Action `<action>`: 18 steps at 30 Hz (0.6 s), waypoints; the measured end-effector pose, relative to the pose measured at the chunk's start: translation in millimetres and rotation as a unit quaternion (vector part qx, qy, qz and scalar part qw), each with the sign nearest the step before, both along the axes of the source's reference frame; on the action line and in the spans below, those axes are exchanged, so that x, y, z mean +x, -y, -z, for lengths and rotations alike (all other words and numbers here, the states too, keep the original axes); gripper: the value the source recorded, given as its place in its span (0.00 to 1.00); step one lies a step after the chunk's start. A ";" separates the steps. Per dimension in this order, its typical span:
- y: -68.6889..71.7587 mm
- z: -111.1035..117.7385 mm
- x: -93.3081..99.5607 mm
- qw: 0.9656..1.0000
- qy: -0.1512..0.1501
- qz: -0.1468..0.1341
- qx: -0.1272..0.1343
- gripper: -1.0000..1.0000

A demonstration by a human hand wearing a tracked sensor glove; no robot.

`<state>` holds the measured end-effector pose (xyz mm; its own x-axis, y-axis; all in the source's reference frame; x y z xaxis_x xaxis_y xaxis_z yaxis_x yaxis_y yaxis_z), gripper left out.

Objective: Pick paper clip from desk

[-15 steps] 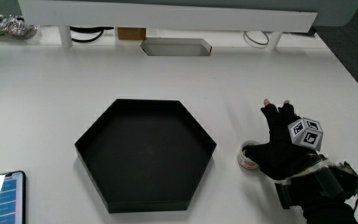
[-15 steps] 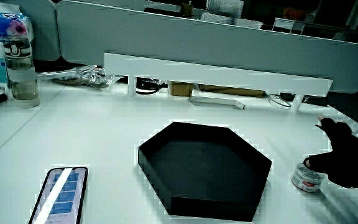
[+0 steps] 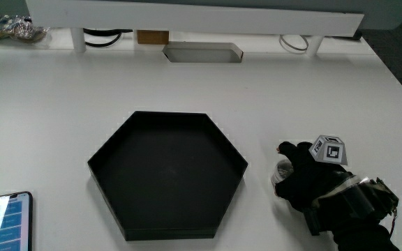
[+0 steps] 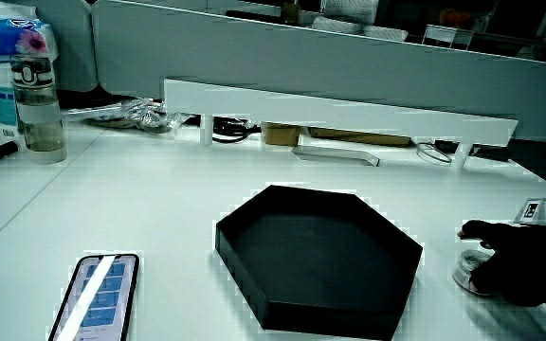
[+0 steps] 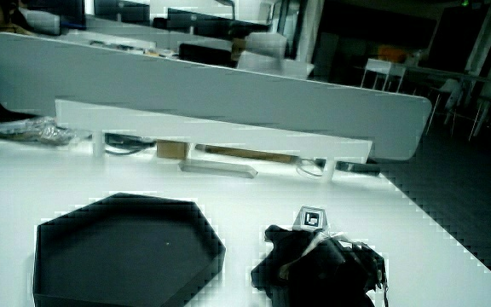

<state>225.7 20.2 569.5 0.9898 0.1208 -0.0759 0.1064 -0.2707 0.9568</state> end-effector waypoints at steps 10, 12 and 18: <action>-1.4 -3.7 -5.1 0.999 -0.010 0.018 0.026 0.84; -0.2 -2.6 -7.7 0.998 -0.023 0.032 0.050 0.89; -0.1 -2.1 -7.7 0.997 -0.034 0.038 0.062 1.00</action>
<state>218.0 20.3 571.6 0.9895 0.0591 -0.1321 0.1447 -0.3964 0.9066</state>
